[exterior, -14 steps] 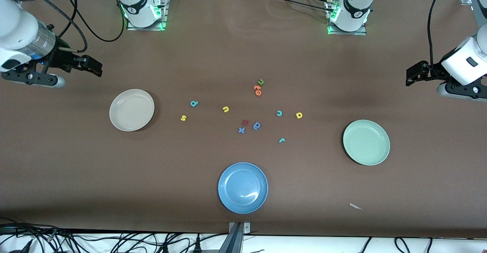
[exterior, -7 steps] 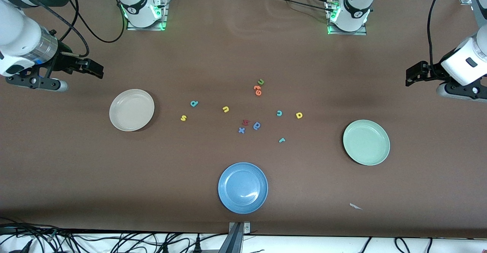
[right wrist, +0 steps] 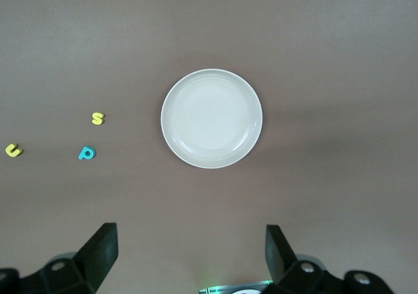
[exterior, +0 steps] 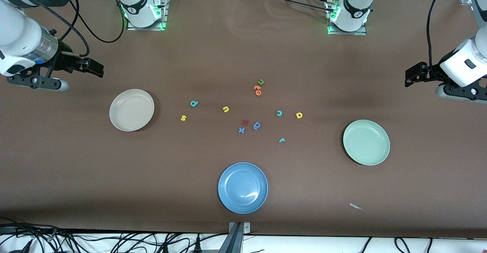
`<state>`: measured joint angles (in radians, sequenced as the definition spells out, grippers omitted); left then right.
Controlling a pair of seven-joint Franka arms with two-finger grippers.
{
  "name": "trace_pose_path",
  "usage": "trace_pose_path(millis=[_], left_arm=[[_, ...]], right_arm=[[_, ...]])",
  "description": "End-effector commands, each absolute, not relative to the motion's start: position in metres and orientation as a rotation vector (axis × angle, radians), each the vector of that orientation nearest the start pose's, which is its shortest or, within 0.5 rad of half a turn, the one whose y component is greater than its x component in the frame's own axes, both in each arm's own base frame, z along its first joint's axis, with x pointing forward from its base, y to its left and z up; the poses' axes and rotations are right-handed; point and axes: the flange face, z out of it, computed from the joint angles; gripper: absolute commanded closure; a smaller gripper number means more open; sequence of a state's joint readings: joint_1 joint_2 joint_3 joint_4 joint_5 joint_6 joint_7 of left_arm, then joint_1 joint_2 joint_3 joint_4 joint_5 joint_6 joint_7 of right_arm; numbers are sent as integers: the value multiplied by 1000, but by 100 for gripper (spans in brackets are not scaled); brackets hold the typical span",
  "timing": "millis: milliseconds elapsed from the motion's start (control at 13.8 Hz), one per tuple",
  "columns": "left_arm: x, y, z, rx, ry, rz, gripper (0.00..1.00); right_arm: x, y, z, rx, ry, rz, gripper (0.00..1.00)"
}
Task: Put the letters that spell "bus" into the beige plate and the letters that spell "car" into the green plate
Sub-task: 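Reach the right gripper to the yellow s while the left gripper reaches the yellow a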
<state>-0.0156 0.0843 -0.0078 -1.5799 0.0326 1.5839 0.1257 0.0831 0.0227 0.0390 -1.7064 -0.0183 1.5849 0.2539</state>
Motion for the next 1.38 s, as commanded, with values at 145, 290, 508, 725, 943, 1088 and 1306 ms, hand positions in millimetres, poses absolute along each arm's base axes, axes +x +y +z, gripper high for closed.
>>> trace_pose_path(millis=[145,290,508,725,943,1088,1306], left_arm=[[578,-11,575,-3076,272,116,0],[578,-11,575,-3076,272,116,0],[578,-10,575,-3076,270,116,0],[578,-10,575,-3078,270,114,0],[578,-10,575,-3078,270,114,0],[578,-10,575,-3078,270,114,0],[582,-14,565,-3084,268,136,0]], right_arm=[[549,65,555,-3170,205,228,0],[549,65,555,-3170,203,228,0],[549,65,555,-3170,203,228,0],[548,65,555,-3170,205,230,0],[549,71,554,-3171,212,222,0],[556,85,540,-3174,180,224,0],[574,114,505,-3174,254,201,0]])
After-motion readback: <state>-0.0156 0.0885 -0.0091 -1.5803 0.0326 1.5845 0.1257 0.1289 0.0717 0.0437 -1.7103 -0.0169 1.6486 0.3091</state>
